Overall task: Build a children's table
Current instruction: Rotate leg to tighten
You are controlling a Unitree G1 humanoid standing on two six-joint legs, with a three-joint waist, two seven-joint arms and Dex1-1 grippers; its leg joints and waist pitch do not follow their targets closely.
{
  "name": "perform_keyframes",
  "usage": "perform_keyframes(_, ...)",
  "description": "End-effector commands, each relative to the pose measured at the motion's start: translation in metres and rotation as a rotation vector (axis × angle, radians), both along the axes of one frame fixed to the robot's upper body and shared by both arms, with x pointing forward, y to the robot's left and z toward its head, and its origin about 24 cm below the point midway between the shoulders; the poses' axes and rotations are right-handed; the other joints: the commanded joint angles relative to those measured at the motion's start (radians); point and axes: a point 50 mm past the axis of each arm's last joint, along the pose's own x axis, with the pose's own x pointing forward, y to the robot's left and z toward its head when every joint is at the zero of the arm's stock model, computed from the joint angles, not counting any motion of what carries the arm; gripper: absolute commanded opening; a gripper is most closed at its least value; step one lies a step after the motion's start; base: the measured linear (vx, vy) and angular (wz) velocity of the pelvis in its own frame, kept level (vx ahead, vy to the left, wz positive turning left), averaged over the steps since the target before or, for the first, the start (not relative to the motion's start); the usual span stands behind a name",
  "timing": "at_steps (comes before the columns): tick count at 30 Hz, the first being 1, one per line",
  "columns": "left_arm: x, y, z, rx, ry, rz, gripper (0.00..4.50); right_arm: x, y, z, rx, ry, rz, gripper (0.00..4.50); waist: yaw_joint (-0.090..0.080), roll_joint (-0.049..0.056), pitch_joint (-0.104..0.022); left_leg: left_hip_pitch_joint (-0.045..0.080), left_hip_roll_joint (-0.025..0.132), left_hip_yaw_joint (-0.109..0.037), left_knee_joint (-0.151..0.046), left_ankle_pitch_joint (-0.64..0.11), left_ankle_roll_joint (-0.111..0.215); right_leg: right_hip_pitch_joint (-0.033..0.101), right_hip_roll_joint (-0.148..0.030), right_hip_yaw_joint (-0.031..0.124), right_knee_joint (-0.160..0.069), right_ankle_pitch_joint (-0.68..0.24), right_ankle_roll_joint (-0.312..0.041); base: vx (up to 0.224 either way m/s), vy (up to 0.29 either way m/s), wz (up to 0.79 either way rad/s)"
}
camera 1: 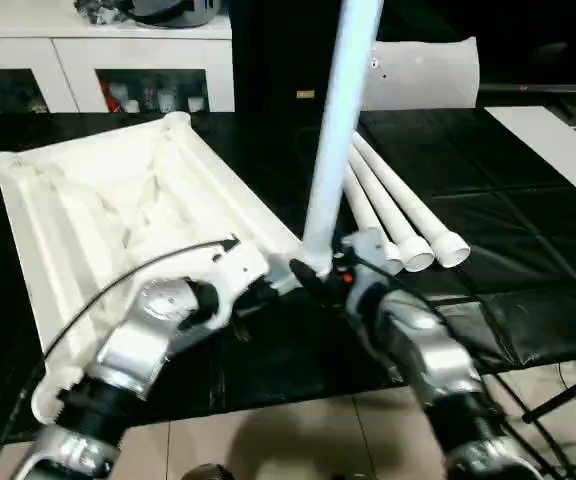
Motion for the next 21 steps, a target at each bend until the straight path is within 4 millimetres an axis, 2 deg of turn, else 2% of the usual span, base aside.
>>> perform_keyframes(1,0.010,0.021,0.008,0.046,-0.049,0.035,0.00,-0.006,-0.006,0.012,0.020,-0.045,0.039,4.45,0.006,0.013,-0.058,0.040,0.051,-0.028,-0.083,-0.524,-0.059,0.005,-0.045,0.030,-0.063,-0.318,-0.127,0.000,0.000,0.00)
perform_keyframes(4,0.015,0.030,0.012,0.058,-0.064,0.040,0.00,-0.013,-0.011,0.014,0.021,-0.054,0.054,4.45,0.002,0.010,-0.058,0.028,0.049,-0.030,-0.084,-0.504,-0.056,0.010,-0.046,0.027,-0.065,-0.347,-0.126,0.000,0.000,0.00)
perform_keyframes(5,0.018,0.035,0.014,0.060,-0.070,0.032,0.00,-0.019,-0.012,0.017,0.031,-0.056,0.074,4.45,0.005,0.008,-0.062,0.030,0.048,-0.027,-0.079,-0.487,-0.052,0.008,-0.047,0.029,-0.065,-0.340,-0.127,0.000,0.000,0.00)
perform_keyframes(7,0.020,0.036,0.016,0.046,-0.079,0.026,0.00,-0.021,-0.012,0.017,0.032,-0.056,0.076,4.45,0.007,0.010,-0.063,0.022,0.049,-0.024,-0.076,-0.435,-0.042,0.008,-0.047,0.031,-0.058,-0.279,-0.146,0.000,0.000,0.00)
perform_keyframes(8,0.022,0.039,0.020,-0.005,-0.093,0.033,0.00,-0.025,-0.014,0.017,0.018,-0.057,0.072,4.45,0.010,0.009,-0.063,0.026,0.049,-0.020,-0.072,-0.433,-0.037,0.004,-0.046,0.033,-0.056,-0.271,-0.155,0.000,0.000,0.00)
perform_keyframes(10,0.022,0.040,0.025,-0.069,-0.099,0.043,0.44,-0.028,-0.014,0.016,0.010,-0.054,0.070,4.50,0.013,0.011,-0.066,0.025,0.049,-0.019,-0.069,-0.409,-0.034,0.008,-0.048,0.032,-0.052,-0.262,-0.167,0.000,0.000,0.00)
perform_keyframes(11,0.022,0.041,0.027,-0.103,-0.104,0.058,0.44,-0.030,-0.014,0.016,0.019,-0.038,0.071,4.50,0.014,0.016,-0.068,0.025,0.050,-0.019,-0.070,-0.393,-0.032,0.010,-0.047,0.032,-0.049,-0.239,-0.174,0.000,0.000,0.00)
perform_keyframes(14,0.020,0.042,0.035,-0.269,-0.128,0.143,0.79,-0.034,-0.013,0.020,0.027,-0.058,0.023,4.50,0.018,0.012,-0.072,0.021,0.054,-0.015,-0.064,-0.316,-0.020,0.015,-0.045,0.029,-0.034,-0.121,-0.215,0.000,0.000,0.00)
perform_keyframes(15,0.018,0.044,0.036,-0.286,-0.143,0.177,0.91,-0.035,-0.014,0.022,0.038,-0.065,-0.007,4.50,0.020,0.012,-0.069,0.020,0.053,-0.013,-0.064,-0.311,-0.012,0.014,-0.041,0.026,-0.035,-0.111,-0.222,0.000,0.000,0.00)
perform_keyframes(17,0.015,0.049,0.035,-0.305,-0.176,0.268,1.03,-0.035,-0.015,0.024,0.060,-0.061,-0.077,4.50,0.017,0.009,-0.065,0.020,0.055,-0.014,-0.068,-0.333,-0.013,0.015,-0.040,0.026,-0.035,-0.160,-0.207,0.000,0.000,0.00)
perform_keyframes(19,0.012,0.055,0.036,-0.361,-0.201,0.384,1.03,-0.034,-0.018,0.024,0.070,-0.043,-0.158,4.50,0.017,0.008,-0.063,0.026,0.053,-0.012,-0.067,-0.360,-0.023,0.008,-0.038,0.028,-0.044,-0.223,-0.186,0.000,0.000,0.00)
perform_keyframes(20,0.008,0.060,0.036,-0.375,-0.212,0.460,1.03,-0.034,-0.020,0.022,0.085,0.010,-0.196,4.50,0.015,0.006,-0.062,0.026,0.056,-0.012,-0.068,-0.365,-0.027,0.009,-0.037,0.029,-0.041,-0.228,-0.185,0.000,0.000,0.00)
perform_keyframes(21,0.005,0.062,0.035,-0.381,-0.210,0.500,1.03,-0.036,-0.020,0.021,0.092,0.032,-0.194,4.50,0.017,0.009,-0.061,0.027,0.056,-0.013,-0.070,-0.381,-0.032,0.009,-0.037,0.029,-0.044,-0.256,-0.175,0.000,0.000,0.00)
